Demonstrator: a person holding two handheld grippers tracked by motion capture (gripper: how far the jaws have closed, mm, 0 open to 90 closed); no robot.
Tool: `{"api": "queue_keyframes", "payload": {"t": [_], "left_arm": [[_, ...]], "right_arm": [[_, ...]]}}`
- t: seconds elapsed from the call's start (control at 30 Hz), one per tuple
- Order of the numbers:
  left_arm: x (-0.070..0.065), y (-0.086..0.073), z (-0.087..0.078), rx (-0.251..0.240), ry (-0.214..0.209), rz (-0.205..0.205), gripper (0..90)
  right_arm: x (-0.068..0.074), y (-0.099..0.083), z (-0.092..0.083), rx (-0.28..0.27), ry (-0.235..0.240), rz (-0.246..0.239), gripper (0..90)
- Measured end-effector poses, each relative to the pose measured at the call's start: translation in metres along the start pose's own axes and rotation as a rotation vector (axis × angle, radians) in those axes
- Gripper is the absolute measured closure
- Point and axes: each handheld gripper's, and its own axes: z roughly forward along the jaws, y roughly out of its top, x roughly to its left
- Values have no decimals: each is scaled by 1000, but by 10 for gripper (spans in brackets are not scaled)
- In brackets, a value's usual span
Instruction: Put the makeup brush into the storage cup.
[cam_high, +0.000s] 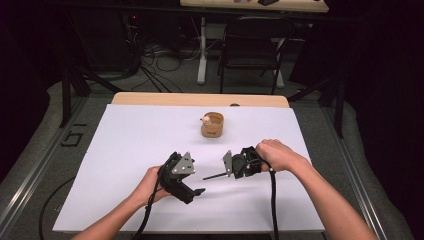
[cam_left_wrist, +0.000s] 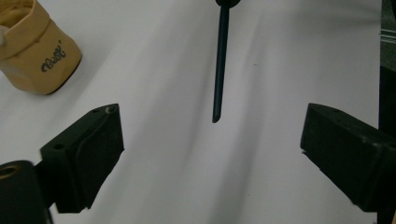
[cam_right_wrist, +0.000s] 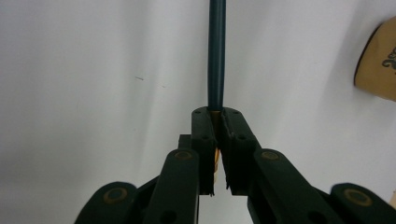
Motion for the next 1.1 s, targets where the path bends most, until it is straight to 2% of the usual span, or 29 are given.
{"api": "queue_keyframes", "payload": {"t": [0.1,0.37,0.43,0.57,0.67,0.73,0.87,0.93,1.0,1.1], "left_arm": [[0,2,5,16,-5,5,152],[5,9,18,59,-22,18,163],[6,11,22,69,-24,23,180],[10,13,29,87,-32,19,275],[12,12,33,85,-38,15,367],[12,12,35,83,-47,13,425],[11,14,37,79,-60,24,552],[11,14,38,71,-72,20,611],[11,14,39,75,-82,18,654],[12,13,41,76,-95,21,721]], "right_arm": [[-1,1,2,-3,-7,-7,849],[-1,6,2,-21,-10,-15,849],[-1,7,1,-6,-13,-19,849],[-3,10,-2,-12,-23,-28,848],[-3,12,-4,-20,-25,-30,848],[-4,13,-5,0,-20,-35,849],[-4,14,-1,-25,-21,-39,849],[-3,16,-2,-9,-31,-44,848],[-3,16,-2,-2,-22,-51,849],[-3,16,-1,-9,-31,-53,848]]}}
